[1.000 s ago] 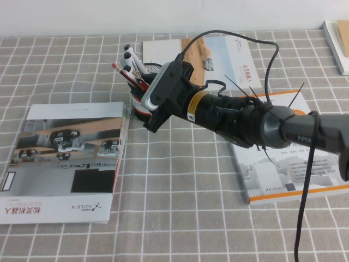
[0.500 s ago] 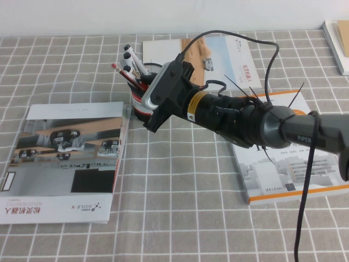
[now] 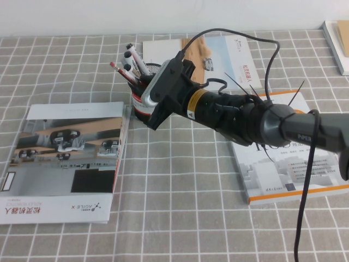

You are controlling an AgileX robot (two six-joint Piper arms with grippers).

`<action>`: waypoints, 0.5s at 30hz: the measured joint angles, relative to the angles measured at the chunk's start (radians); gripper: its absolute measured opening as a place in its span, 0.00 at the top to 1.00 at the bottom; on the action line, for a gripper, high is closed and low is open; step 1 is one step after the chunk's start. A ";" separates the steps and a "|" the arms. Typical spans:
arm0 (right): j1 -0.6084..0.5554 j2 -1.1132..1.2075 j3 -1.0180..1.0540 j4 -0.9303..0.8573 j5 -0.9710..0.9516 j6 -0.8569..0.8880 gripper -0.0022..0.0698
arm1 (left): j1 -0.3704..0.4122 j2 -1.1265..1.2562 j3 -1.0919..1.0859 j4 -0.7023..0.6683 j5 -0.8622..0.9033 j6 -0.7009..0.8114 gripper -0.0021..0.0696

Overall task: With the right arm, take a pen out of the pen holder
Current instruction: 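Take a marker out of the pen holder and lay it on the table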

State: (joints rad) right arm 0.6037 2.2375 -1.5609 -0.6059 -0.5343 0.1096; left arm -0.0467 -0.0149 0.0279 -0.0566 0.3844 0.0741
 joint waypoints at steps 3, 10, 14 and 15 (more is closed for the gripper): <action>0.000 0.000 -0.014 0.004 0.020 -0.006 0.88 | 0.000 0.000 0.000 0.000 0.000 0.000 0.98; 0.000 0.000 -0.027 0.010 0.046 -0.006 0.89 | 0.000 0.000 0.000 0.000 0.000 0.000 0.98; 0.000 0.000 -0.027 0.011 0.046 -0.001 0.89 | 0.000 0.000 0.000 0.000 0.000 0.000 0.98; 0.000 -0.002 -0.027 0.011 0.048 0.002 0.89 | 0.000 0.000 0.000 0.000 0.000 0.000 0.98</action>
State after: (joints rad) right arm 0.6037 2.2357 -1.5874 -0.5946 -0.4865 0.1120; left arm -0.0467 -0.0149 0.0279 -0.0566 0.3844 0.0741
